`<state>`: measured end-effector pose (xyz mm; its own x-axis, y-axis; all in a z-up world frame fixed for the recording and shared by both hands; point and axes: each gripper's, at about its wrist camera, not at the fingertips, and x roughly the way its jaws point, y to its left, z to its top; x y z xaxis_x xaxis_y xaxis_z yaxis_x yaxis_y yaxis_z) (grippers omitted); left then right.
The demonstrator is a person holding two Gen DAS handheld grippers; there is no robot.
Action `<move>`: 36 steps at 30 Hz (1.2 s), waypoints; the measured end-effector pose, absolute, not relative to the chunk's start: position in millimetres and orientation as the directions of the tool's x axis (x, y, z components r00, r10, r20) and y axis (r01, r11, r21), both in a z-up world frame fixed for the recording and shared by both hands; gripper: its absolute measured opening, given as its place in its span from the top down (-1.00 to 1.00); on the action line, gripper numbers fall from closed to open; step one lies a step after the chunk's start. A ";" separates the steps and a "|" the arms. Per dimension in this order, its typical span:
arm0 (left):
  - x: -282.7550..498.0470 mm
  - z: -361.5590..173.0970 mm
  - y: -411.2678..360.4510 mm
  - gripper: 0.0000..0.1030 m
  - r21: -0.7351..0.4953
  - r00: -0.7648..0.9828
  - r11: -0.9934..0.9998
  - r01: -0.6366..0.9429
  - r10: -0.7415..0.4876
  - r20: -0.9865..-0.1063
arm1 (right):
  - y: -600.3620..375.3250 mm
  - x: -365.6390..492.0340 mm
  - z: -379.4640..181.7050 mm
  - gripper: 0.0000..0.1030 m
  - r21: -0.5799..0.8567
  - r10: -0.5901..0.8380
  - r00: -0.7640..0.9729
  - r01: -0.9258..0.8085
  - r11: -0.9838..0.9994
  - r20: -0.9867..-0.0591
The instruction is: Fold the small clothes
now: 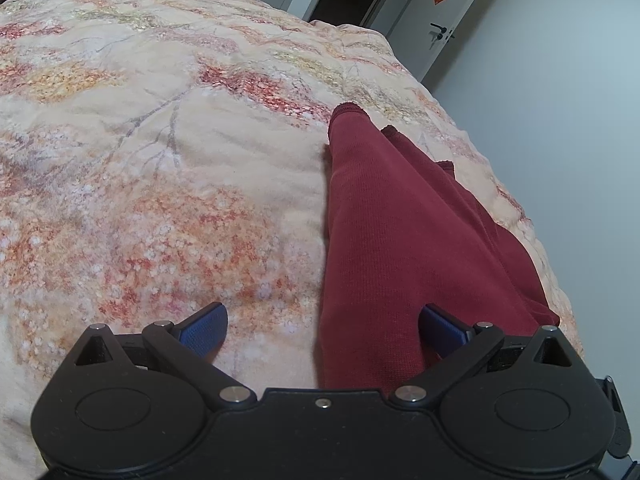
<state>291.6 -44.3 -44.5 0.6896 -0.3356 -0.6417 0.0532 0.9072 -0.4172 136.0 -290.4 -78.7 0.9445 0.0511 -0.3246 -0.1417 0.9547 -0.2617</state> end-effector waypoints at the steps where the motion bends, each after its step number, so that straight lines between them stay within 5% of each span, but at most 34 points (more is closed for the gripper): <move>1: 291.6 -44.5 -44.4 -0.99 -0.417 0.689 0.907 0.053 -0.336 -0.642 | -286.2 137.6 -79.0 -0.92 -0.269 0.056 0.944 -0.149 0.951 -0.324; 15: 290.9 -44.4 -45.0 -0.99 -0.410 0.688 0.910 0.054 -0.331 -0.645 | -326.7 153.5 -65.9 -0.91 -0.317 -0.253 0.942 0.176 0.932 -0.221; 25: 288.6 -46.7 -48.7 -0.99 -0.384 0.685 0.920 0.073 -0.326 -0.651 | -354.0 137.0 -79.5 -0.97 -0.247 -0.235 0.918 0.159 0.956 -0.320; 36: 285.5 -46.0 -48.9 -0.99 -0.388 0.686 0.919 0.074 -0.329 -0.649 | -376.1 132.1 -51.1 -0.99 0.000 -0.198 0.930 0.209 0.978 -0.310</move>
<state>285.5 -48.9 -46.0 0.6857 -0.3290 -0.6493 0.0736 0.9188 -0.3879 132.1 -376.1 -51.1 0.9297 -0.1983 -0.3102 0.2085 0.9780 -0.0004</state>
